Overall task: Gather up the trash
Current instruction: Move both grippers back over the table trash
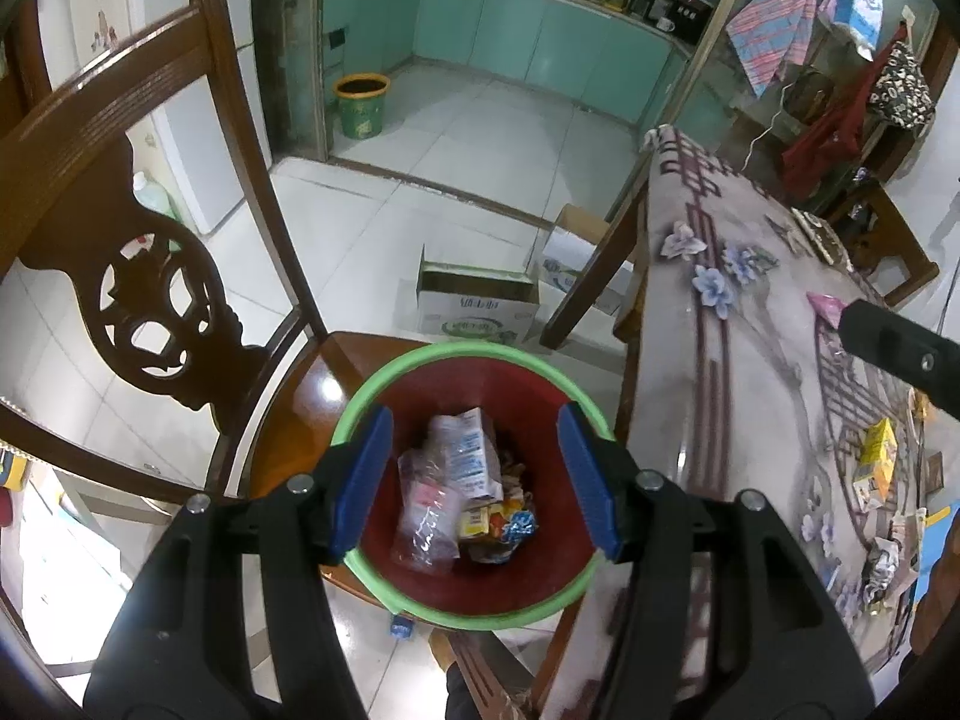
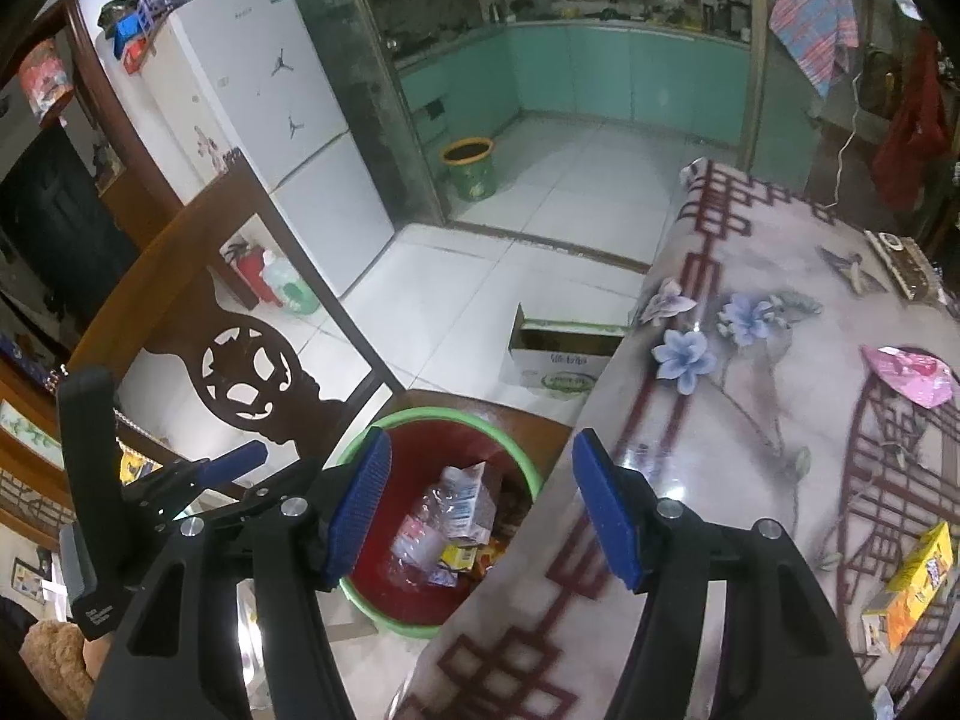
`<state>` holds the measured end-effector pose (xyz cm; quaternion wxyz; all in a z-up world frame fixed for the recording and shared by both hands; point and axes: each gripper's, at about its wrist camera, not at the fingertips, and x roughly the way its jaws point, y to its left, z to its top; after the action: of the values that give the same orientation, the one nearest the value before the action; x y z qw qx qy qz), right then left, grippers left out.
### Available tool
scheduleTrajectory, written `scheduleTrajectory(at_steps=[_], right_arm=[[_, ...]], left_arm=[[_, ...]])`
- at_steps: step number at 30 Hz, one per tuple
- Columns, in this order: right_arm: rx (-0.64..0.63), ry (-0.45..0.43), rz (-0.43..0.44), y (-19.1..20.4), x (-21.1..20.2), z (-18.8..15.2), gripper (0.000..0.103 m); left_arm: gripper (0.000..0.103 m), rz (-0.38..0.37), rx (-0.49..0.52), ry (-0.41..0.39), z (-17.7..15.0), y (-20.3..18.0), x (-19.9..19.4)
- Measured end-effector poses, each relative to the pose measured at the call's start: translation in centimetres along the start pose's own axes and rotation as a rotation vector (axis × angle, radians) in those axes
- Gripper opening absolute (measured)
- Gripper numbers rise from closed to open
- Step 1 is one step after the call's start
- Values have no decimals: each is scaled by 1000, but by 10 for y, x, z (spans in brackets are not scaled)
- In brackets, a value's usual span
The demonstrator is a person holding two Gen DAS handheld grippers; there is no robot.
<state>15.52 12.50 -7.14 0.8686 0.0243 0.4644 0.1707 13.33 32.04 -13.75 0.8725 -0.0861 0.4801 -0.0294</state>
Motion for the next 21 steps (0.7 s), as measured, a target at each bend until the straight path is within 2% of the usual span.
scheduleTrajectory(at_steps=[6, 10, 15, 21], right_arm=[[26, -42, -38, -27, -34, -18, 62], [65, -53, -67, -55, -55, -37, 62], [137, -65, -129, -111, -90, -70, 62], [242, -82, -237, -201, -147, -117, 62]], left_arm=[[55, -9, 41, -23, -10, -29, -16], [55, -24, 82, -25, -20, -62, -21], [55, -64, 146, -30, -38, -124, -29], [55, -126, 225, -17, -64, -203, -36]])
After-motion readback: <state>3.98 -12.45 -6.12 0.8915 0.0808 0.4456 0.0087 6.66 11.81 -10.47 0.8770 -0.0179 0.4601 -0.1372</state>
